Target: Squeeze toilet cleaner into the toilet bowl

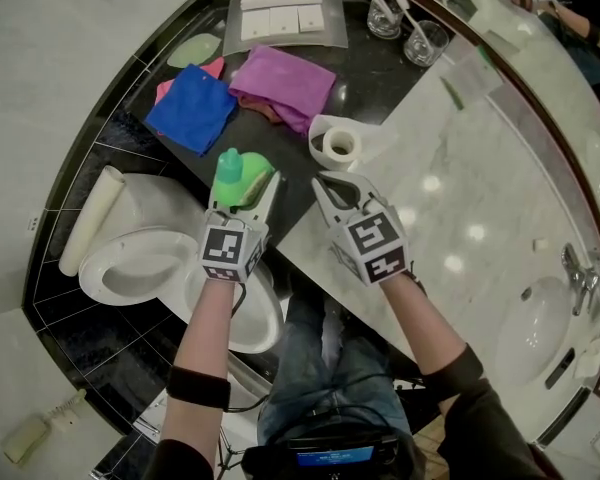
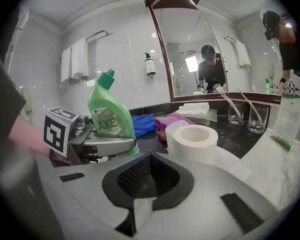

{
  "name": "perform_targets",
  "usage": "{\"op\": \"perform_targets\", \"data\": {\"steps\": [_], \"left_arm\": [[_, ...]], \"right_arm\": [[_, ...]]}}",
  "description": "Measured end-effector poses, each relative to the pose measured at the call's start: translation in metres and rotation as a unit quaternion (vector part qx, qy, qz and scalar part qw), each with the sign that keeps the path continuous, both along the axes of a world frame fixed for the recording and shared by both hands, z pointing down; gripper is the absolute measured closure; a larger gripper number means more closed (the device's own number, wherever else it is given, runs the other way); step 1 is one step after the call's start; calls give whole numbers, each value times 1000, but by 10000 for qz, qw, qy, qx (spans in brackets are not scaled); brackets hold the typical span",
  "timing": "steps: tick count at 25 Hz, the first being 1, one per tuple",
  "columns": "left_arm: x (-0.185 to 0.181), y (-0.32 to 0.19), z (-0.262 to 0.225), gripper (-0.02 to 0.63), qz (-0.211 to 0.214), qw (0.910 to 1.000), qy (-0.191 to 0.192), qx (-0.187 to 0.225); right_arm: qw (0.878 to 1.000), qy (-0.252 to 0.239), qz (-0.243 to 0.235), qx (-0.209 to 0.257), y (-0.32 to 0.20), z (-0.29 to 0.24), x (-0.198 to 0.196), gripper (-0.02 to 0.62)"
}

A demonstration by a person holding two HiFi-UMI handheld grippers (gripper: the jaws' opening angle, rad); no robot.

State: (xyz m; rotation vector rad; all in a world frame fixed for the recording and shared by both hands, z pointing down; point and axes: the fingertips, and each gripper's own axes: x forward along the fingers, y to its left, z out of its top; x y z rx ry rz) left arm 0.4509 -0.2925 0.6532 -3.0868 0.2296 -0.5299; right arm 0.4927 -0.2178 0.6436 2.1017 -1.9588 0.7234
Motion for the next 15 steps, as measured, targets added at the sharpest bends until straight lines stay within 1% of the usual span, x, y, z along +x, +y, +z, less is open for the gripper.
{"op": "perform_targets", "data": {"steps": [3,7,10,15], "left_arm": [[0,1,-3,411,-42,10000,-9,30],[-9,4,-2,413,-93,9998,-187,54],[-12,11,-13,414,-48,9998,-152,70],[-25,22,-31,414,-167,9997,-168,93]], "right_arm": [[10000,-6,12,-14,3,1,-1,591],[10000,-14,3,-11,8,-1,-5,591],[10000,-4,-21,-2,14,-4,-6,589],[9998,57,-170,52,24,-20,-13,590]]}}
